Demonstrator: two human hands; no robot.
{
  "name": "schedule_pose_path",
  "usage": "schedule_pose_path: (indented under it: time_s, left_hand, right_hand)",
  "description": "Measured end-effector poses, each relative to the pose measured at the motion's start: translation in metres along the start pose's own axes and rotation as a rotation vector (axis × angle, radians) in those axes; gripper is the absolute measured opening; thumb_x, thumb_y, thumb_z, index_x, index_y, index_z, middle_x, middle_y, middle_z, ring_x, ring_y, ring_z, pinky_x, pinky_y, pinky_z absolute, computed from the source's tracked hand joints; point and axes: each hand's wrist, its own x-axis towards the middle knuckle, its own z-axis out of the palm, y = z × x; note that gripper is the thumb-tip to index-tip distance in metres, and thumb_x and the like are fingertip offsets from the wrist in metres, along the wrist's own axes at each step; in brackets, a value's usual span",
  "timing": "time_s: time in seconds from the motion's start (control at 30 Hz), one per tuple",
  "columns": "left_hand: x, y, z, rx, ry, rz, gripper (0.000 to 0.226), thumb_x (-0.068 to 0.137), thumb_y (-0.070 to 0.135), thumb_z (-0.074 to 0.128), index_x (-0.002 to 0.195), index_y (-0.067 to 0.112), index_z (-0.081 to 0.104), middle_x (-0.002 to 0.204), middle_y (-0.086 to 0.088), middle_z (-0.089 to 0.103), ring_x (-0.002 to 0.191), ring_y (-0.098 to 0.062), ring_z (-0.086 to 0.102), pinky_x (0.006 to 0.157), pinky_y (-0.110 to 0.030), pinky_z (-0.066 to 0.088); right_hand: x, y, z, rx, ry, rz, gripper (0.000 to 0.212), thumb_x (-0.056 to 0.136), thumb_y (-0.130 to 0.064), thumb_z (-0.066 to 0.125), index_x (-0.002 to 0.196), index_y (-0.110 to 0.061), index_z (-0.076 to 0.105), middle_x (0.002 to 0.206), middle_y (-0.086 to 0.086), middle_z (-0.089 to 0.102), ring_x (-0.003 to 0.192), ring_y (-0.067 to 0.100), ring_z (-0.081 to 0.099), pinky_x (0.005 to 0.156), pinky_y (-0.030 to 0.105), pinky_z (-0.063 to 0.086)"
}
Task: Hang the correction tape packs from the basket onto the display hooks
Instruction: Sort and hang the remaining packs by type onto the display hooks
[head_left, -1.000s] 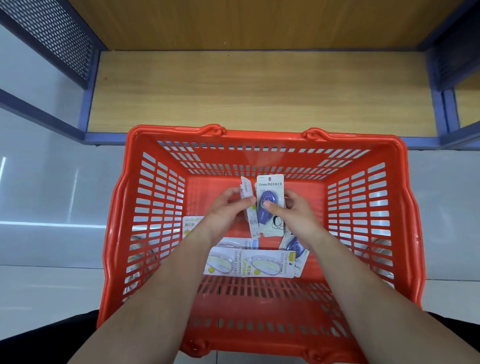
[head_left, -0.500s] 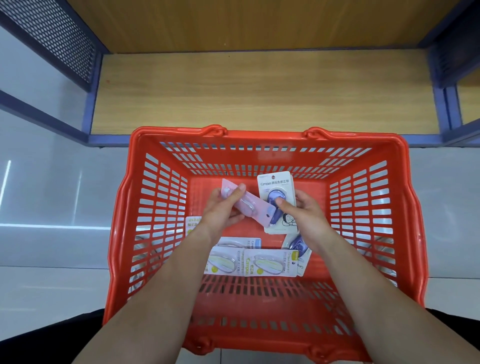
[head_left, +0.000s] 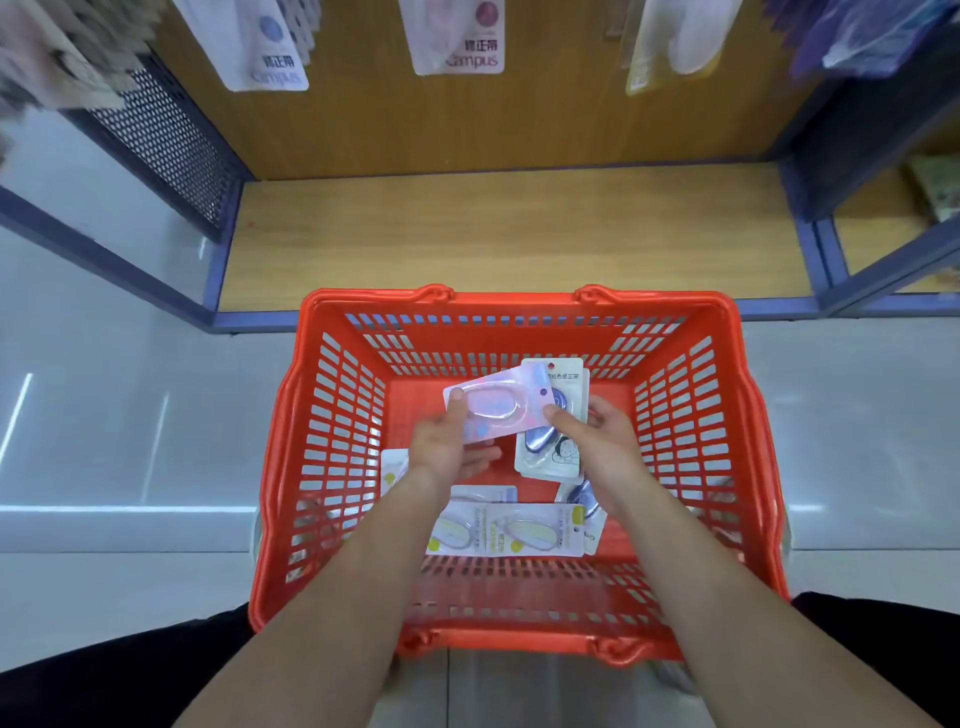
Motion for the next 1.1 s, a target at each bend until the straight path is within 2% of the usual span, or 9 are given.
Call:
schedule_pose_path:
  time_s: [0.13, 0.27, 0.37, 0.47, 0.57, 0.67, 0.77, 0.87, 1.1]
  left_hand:
    - [-0.009, 0.002, -0.01, 0.069, -0.066, 0.124, 0.036, 0.078, 0.041, 0.085, 0.09, 0.012, 0.067, 0.094, -0.012, 0.072, 0.087, -0.027, 0.067, 0.079, -0.037, 0.055]
    - [-0.02, 0.011, -0.015, 0.214, -0.194, 0.232, 0.045, 0.083, 0.007, 0.083, 0.12, 0.014, 0.061, 0.09, -0.008, 0.075, 0.071, -0.019, 0.067, 0.07, -0.031, 0.054]
    - [-0.026, 0.016, -0.016, 0.321, -0.291, 0.281, 0.03, 0.09, 0.022, 0.079, 0.116, 0.026, 0.065, 0.081, -0.005, 0.072, 0.069, -0.017, 0.066, 0.064, -0.025, 0.054]
    - [-0.024, 0.016, -0.014, 0.257, -0.204, 0.295, 0.022, 0.089, 0.038, 0.078, 0.104, 0.022, 0.078, 0.099, -0.004, 0.08, 0.09, -0.02, 0.072, 0.09, -0.043, 0.059]
    - [-0.012, 0.011, -0.013, 0.257, -0.129, 0.319, 0.049, 0.068, 0.037, 0.092, 0.111, 0.028, 0.072, 0.103, -0.004, 0.077, 0.101, -0.027, 0.073, 0.097, -0.053, 0.056]
    - [0.0, 0.004, -0.016, 0.327, -0.279, 0.241, 0.068, 0.055, 0.044, 0.092, 0.116, 0.049, 0.061, 0.097, -0.006, 0.068, 0.095, -0.025, 0.071, 0.09, -0.043, 0.057]
    - [0.001, -0.002, -0.011, 0.432, -0.439, 0.197, 0.044, 0.074, 0.036, 0.09, 0.113, 0.033, 0.069, 0.106, -0.006, 0.076, 0.093, -0.018, 0.071, 0.079, -0.034, 0.055]
    - [0.004, -0.006, -0.004, 0.46, -0.464, 0.236, 0.037, 0.082, 0.043, 0.079, 0.112, 0.023, 0.069, 0.11, -0.004, 0.075, 0.093, -0.016, 0.07, 0.081, -0.039, 0.055]
    - [0.016, -0.017, -0.01, 0.028, -0.345, 0.132, 0.049, 0.085, 0.044, 0.073, 0.121, 0.011, 0.066, 0.115, -0.009, 0.075, 0.112, -0.032, 0.07, 0.102, -0.053, 0.053]
  right_hand:
    - [-0.006, -0.011, -0.003, 0.0, 0.079, -0.046, 0.014, 0.089, -0.012, 0.078, 0.102, -0.018, 0.075, 0.088, 0.0, 0.078, 0.078, 0.018, 0.075, 0.073, 0.036, 0.059]
    - [-0.01, -0.017, -0.014, 0.059, 0.038, -0.038, 0.015, 0.09, -0.011, 0.077, 0.103, -0.018, 0.075, 0.097, 0.009, 0.079, 0.087, 0.029, 0.075, 0.081, 0.047, 0.06]
    - [-0.01, -0.02, -0.021, 0.095, 0.007, -0.024, 0.021, 0.09, -0.01, 0.076, 0.111, -0.015, 0.075, 0.103, 0.013, 0.078, 0.091, 0.033, 0.075, 0.082, 0.05, 0.061]
    - [-0.008, -0.02, -0.027, 0.084, 0.017, 0.002, 0.021, 0.09, -0.009, 0.076, 0.111, -0.014, 0.074, 0.104, 0.015, 0.078, 0.09, 0.033, 0.075, 0.082, 0.049, 0.06]
    - [-0.003, -0.017, -0.03, 0.039, -0.001, 0.024, 0.027, 0.089, -0.007, 0.076, 0.115, -0.011, 0.073, 0.103, 0.015, 0.078, 0.086, 0.031, 0.076, 0.074, 0.042, 0.061]
    - [0.002, -0.015, -0.033, 0.019, -0.008, 0.026, 0.024, 0.089, -0.003, 0.074, 0.111, -0.011, 0.073, 0.102, 0.016, 0.078, 0.081, 0.029, 0.076, 0.069, 0.039, 0.062]
    - [0.009, -0.013, -0.032, 0.048, -0.025, 0.015, 0.027, 0.088, -0.007, 0.076, 0.115, -0.01, 0.072, 0.107, 0.017, 0.077, 0.094, 0.035, 0.075, 0.082, 0.049, 0.061]
    - [0.015, -0.01, -0.024, 0.057, -0.015, 0.004, 0.025, 0.09, -0.015, 0.076, 0.115, -0.012, 0.073, 0.107, 0.015, 0.078, 0.098, 0.036, 0.074, 0.086, 0.052, 0.06]
    - [0.019, -0.006, -0.019, 0.05, 0.007, 0.039, 0.019, 0.095, -0.011, 0.068, 0.112, -0.016, 0.073, 0.104, 0.008, 0.078, 0.095, 0.027, 0.076, 0.079, 0.041, 0.06]
